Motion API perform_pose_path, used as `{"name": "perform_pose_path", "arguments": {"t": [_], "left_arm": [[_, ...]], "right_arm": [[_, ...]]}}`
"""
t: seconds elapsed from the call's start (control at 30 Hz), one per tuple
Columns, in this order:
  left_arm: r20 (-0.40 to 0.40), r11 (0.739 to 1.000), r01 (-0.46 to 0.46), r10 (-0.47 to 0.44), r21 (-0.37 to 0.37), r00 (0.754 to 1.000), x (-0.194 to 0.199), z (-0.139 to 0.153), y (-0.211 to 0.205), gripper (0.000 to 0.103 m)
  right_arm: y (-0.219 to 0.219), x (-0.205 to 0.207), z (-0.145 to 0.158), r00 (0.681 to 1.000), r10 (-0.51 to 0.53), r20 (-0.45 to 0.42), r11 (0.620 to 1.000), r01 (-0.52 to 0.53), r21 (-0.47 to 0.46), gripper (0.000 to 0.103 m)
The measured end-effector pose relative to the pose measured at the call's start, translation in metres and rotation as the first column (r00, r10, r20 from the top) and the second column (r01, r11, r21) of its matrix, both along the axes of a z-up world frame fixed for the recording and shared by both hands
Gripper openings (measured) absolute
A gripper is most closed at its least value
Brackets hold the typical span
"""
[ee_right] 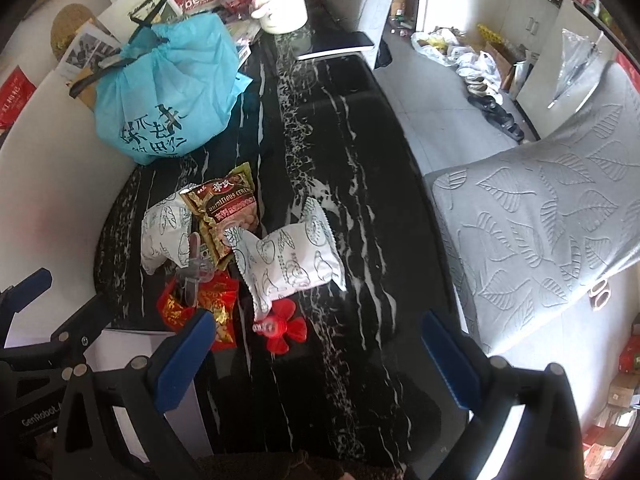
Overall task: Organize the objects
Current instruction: 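Grasp a white printed pouch with the left tool while the right tool grasps another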
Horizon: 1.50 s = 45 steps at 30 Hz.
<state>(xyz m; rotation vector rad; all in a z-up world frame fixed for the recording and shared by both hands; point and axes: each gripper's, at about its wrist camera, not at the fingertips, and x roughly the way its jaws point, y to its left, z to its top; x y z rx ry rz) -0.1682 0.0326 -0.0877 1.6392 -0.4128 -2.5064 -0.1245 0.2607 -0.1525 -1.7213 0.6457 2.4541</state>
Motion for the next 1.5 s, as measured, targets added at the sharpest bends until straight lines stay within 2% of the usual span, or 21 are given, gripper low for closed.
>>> {"name": "perform_pose_path", "arguments": {"t": [0.2, 0.53, 0.6, 0.63, 0.7, 0.93, 1.17, 1.5], "left_arm": [[0.011, 0.999, -0.044, 0.044, 0.007, 0.999, -0.023, -0.015, -0.016, 0.102], [0.037, 0.993, -0.076, 0.073, 0.086, 0.997, -0.058, -0.038, -0.031, 0.101], [0.032, 0.992, -0.074, 0.071, 0.101, 0.997, -0.062, -0.041, -0.032, 0.098], [0.028, 0.991, -0.071, 0.069, 0.112, 0.997, -0.064, -0.043, -0.033, 0.097], [0.023, 0.991, -0.068, 0.066, 0.119, 0.998, -0.068, -0.047, -0.035, 0.097], [0.079, 0.988, -0.084, 0.074, 0.130, 0.994, -0.079, -0.070, -0.040, 0.097], [0.142, 0.981, -0.108, 0.085, 0.162, 0.986, -0.087, -0.090, -0.047, 0.097], [0.187, 0.974, -0.144, 0.111, 0.173, 0.976, -0.095, -0.112, -0.056, 0.097]], "right_arm": [[-0.006, -0.027, -0.017, 0.999, 0.047, 0.019, 0.999, -0.047, -0.005, 0.103], [-0.009, -0.072, -0.042, 0.993, 0.116, 0.016, 0.993, -0.116, -0.008, 0.103], [-0.009, -0.077, -0.049, 0.992, 0.122, 0.021, 0.992, -0.122, -0.015, 0.103], [-0.003, -0.082, -0.054, 0.990, 0.126, 0.071, 0.992, -0.127, 0.007, 0.103], [-0.002, -0.083, -0.061, 0.988, 0.131, 0.077, 0.991, -0.131, -0.009, 0.103], [-0.005, -0.081, -0.083, 0.982, 0.155, 0.111, 0.988, -0.152, -0.034, 0.103], [-0.006, -0.085, -0.098, 0.979, 0.180, 0.101, 0.982, -0.173, -0.069, 0.103], [-0.004, -0.090, -0.102, 0.968, 0.238, 0.081, 0.971, -0.235, -0.056, 0.103]]}}
